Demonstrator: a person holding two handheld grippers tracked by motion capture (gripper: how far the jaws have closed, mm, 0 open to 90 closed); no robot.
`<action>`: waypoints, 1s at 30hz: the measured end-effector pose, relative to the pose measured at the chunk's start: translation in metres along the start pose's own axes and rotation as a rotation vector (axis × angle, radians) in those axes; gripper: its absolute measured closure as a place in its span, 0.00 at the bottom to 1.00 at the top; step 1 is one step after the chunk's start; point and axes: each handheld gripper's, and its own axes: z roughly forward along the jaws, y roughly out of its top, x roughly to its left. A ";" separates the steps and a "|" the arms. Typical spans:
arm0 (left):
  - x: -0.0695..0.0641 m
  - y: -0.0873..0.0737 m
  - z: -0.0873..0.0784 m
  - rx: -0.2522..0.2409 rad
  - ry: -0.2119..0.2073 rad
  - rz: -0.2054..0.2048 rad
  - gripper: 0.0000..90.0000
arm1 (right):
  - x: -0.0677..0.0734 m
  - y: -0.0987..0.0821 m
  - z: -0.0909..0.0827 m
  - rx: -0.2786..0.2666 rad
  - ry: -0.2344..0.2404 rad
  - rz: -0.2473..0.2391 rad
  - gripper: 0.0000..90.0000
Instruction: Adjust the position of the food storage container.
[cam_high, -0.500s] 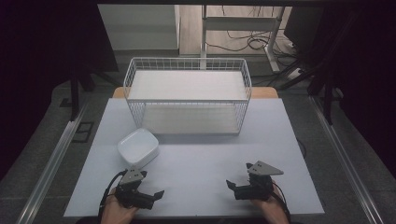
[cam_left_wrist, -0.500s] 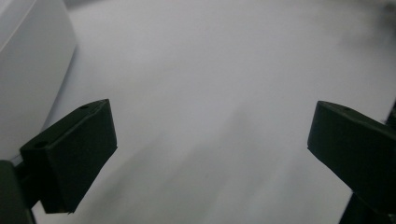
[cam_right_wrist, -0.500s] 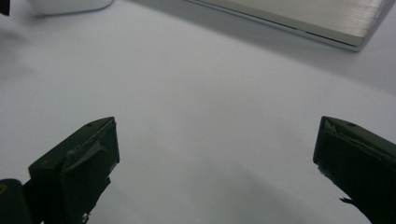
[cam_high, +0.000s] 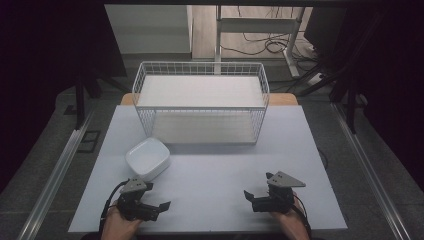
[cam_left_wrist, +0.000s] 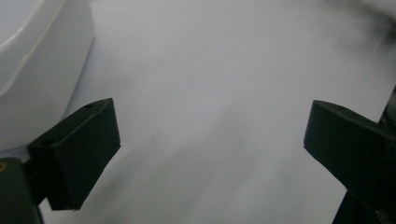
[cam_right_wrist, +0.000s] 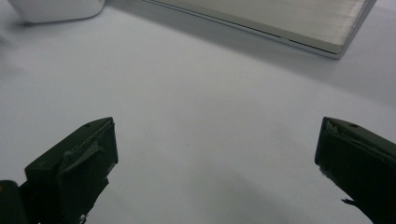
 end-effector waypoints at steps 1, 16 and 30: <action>0.000 0.000 -0.001 0.015 0.020 0.007 0.06 | 0.000 0.000 0.000 0.000 0.001 -0.005 0.00; 0.010 0.000 -0.031 0.053 0.102 0.002 0.42 | 0.002 0.000 0.001 0.019 0.003 -0.017 0.00; 0.052 -0.009 -0.052 0.028 0.209 -0.131 0.92 | 0.005 0.000 0.004 0.046 0.004 -0.029 0.00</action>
